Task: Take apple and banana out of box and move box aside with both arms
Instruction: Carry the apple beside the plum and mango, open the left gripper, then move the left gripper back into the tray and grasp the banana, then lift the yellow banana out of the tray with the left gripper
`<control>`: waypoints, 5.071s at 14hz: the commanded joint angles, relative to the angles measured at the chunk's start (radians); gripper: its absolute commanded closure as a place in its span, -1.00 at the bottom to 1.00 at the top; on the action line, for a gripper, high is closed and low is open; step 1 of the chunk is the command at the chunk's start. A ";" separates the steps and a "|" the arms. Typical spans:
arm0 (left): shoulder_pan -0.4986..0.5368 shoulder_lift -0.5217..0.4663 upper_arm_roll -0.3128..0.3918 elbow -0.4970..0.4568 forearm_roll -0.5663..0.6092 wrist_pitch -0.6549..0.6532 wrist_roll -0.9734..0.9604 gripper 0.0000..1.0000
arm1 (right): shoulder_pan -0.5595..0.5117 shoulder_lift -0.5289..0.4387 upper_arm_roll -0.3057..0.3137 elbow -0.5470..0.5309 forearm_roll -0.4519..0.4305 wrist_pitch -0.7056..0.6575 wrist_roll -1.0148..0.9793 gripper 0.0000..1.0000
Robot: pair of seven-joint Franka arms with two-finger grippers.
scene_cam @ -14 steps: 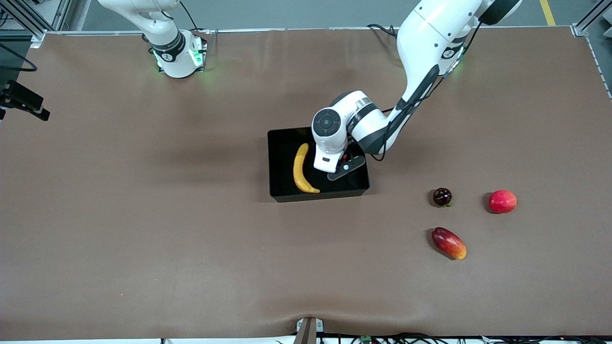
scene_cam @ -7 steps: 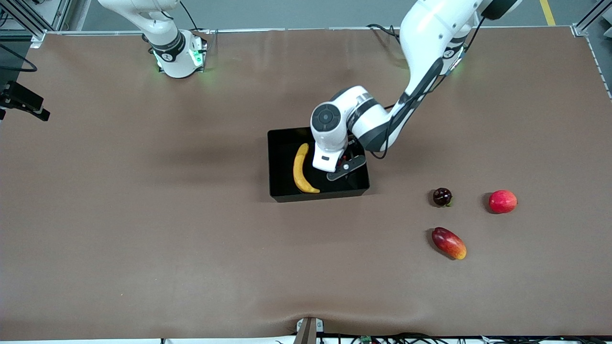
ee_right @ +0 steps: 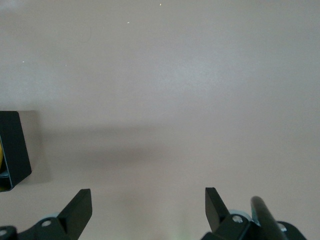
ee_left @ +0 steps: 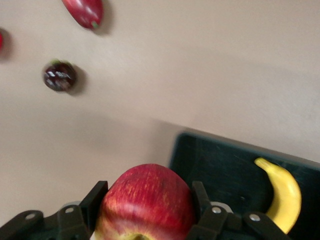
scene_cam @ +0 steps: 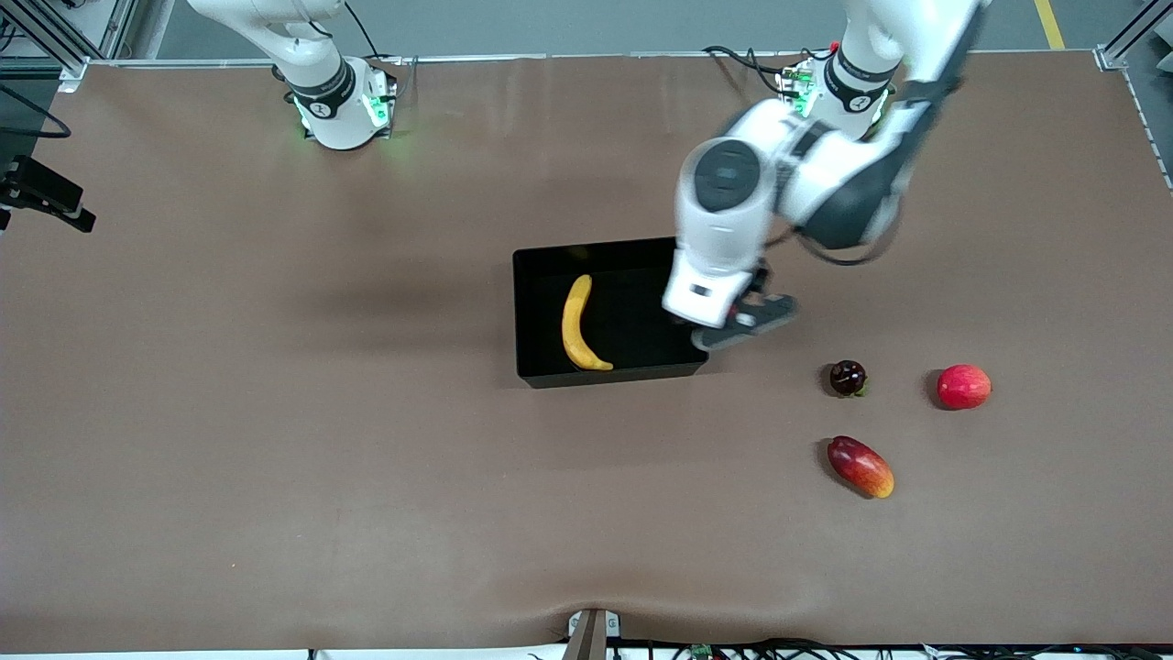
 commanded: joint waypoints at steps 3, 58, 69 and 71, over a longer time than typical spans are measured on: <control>0.233 -0.011 -0.006 -0.013 -0.016 -0.051 0.330 1.00 | -0.001 0.010 0.004 0.011 -0.016 -0.006 0.003 -1.00; -0.343 0.560 -0.029 0.196 0.217 0.501 -0.240 -0.89 | -0.008 0.033 0.004 0.011 -0.016 -0.008 0.001 -1.00; -0.323 0.447 -0.035 0.196 0.221 0.361 -0.202 1.00 | -0.007 0.037 0.006 0.011 -0.016 -0.014 0.001 -1.00; -0.317 0.385 -0.033 0.196 0.211 0.304 -0.187 1.00 | -0.005 0.037 0.006 0.011 -0.016 -0.023 0.000 -1.00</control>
